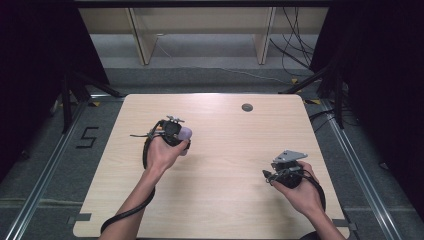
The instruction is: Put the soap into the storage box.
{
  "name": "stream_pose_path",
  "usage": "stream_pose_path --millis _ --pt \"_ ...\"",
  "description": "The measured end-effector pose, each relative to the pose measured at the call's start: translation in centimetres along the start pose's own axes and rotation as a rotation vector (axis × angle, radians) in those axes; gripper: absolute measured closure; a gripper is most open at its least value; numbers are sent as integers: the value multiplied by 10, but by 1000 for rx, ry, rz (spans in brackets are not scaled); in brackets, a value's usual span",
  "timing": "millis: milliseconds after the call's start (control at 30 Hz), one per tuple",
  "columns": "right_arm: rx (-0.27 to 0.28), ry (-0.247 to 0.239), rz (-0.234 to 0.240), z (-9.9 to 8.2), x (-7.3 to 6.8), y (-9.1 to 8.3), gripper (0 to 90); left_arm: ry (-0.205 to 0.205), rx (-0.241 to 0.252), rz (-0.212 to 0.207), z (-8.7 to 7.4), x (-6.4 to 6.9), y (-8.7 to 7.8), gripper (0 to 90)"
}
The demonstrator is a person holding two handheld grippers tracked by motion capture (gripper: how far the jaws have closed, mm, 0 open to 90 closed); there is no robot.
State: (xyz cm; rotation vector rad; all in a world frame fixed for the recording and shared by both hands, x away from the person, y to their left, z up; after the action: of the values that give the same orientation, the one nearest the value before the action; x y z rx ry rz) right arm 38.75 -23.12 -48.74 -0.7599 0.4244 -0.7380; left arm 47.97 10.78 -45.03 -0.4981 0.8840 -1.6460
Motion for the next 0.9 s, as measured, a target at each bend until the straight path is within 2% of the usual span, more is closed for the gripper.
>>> stream_pose_path --millis 33,433,500,900 --pt "1 -16 -4 0 1 1 564 3 -5 5 0 -3 -1 491" --pt "-1 -16 3 0 1 1 561 24 -17 25 2 -15 -5 491" --pt "0 -18 2 0 1 1 561 16 -17 33 2 -16 -5 491" --pt "0 -20 -1 0 1 1 561 50 -42 56 7 -30 -8 491"
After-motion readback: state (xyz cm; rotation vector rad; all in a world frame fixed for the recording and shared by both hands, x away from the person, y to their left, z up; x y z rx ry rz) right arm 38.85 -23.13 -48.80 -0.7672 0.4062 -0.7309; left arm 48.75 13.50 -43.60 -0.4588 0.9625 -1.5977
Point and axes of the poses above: each handheld gripper's, and its own axes: y roughly forward along the jaws, z roughly out of its top, x roughly to its right, the point moved 4 cm from there along y, roughly forward along the jaws, and after that the axes turned 11 degrees about z, right-handed, at the moved point
